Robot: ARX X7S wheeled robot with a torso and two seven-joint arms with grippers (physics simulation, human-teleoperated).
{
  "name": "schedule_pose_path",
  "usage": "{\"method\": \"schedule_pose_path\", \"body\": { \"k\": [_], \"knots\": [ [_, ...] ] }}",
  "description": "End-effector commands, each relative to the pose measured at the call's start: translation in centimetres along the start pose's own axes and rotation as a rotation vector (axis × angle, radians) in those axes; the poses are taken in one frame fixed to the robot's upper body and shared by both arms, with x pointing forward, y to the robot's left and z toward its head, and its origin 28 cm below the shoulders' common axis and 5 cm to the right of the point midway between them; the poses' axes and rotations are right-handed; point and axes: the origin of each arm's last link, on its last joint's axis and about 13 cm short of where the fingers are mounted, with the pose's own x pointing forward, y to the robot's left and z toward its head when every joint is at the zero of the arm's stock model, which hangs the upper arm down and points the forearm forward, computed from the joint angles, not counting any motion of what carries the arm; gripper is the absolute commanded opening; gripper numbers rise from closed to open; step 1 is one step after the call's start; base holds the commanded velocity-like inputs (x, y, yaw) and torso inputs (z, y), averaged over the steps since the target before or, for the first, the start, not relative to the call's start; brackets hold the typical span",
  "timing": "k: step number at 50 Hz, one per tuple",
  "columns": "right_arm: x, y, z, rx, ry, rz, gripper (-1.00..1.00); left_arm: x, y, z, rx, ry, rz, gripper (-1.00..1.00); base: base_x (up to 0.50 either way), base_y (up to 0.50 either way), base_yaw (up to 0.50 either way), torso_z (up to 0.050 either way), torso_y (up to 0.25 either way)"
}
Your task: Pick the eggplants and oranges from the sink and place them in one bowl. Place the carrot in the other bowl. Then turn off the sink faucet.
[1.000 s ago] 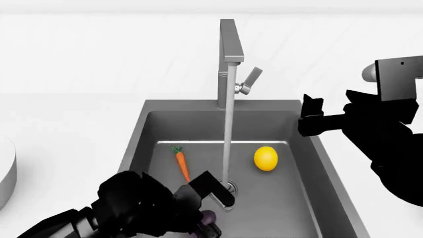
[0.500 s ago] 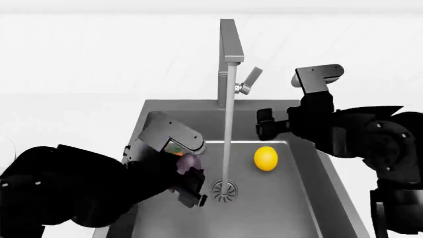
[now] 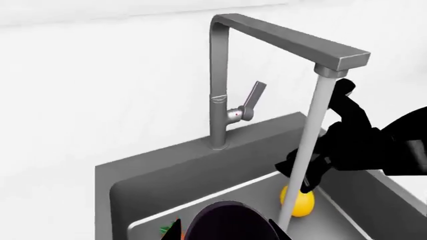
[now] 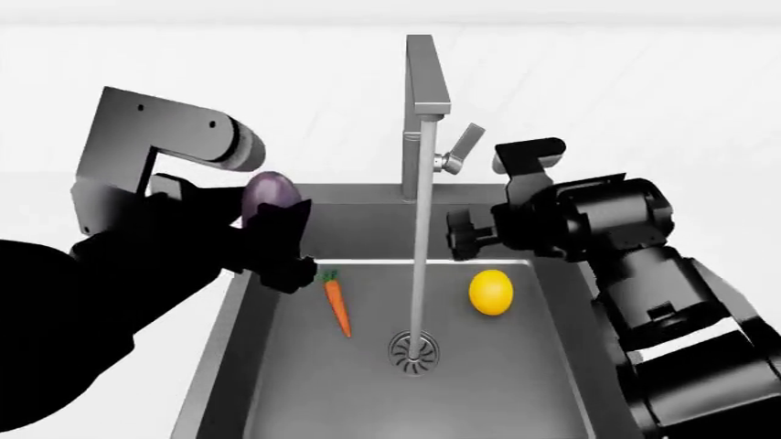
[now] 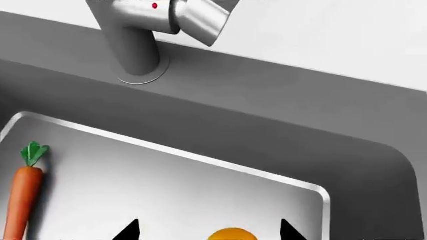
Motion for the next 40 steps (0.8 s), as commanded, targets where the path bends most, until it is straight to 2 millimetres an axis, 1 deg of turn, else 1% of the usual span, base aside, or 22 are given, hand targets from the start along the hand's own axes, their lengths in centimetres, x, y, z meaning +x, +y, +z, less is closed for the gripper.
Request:
{"method": "schedule_pose_path", "body": {
  "k": [1, 9, 16, 20, 25, 34, 40],
  "knots": [
    [1.3, -0.2, -0.9, -0.037, 0.059, -0.010, 1.00, -0.9, -0.2, 0.7, -0.015, -0.058, 0.023, -1.00, 0.00, 0.00, 0.00, 0.000, 0.000],
    [1.6, -0.5, -2.1, -0.023, 0.090, -0.025, 1.00, -1.4, 0.0, 0.7, -0.018, -0.061, 0.025, -1.00, 0.00, 0.00, 0.00, 0.000, 0.000],
    [1.8, -0.5, -2.3, -0.023, 0.099, -0.026, 1.00, -1.9, -0.1, 1.4, -0.007, -0.093, 0.026, -1.00, 0.00, 0.00, 0.00, 0.000, 0.000],
    [1.8, -0.7, -2.4, -0.024, 0.102, -0.037, 1.00, -1.8, -0.3, 1.4, -0.010, -0.099, 0.016, -1.00, 0.00, 0.00, 0.00, 0.000, 0.000],
    [1.9, -0.6, -2.7, -0.023, 0.107, -0.031, 1.00, -2.0, -0.4, 1.9, -0.004, -0.148, 0.003, -1.00, 0.00, 0.00, 0.00, 0.000, 0.000],
    [2.1, -0.5, -2.9, -0.013, 0.111, -0.017, 1.00, -2.1, -0.6, 1.7, 0.036, -0.143, -0.023, -1.00, 0.00, 0.00, 0.00, 0.000, 0.000],
    [2.0, -0.6, -2.7, -0.018, 0.102, -0.025, 1.00, -2.2, -0.6, 1.9, 0.033, -0.148, -0.015, -1.00, 0.00, 0.00, 0.00, 0.000, -0.110]
  ]
}}
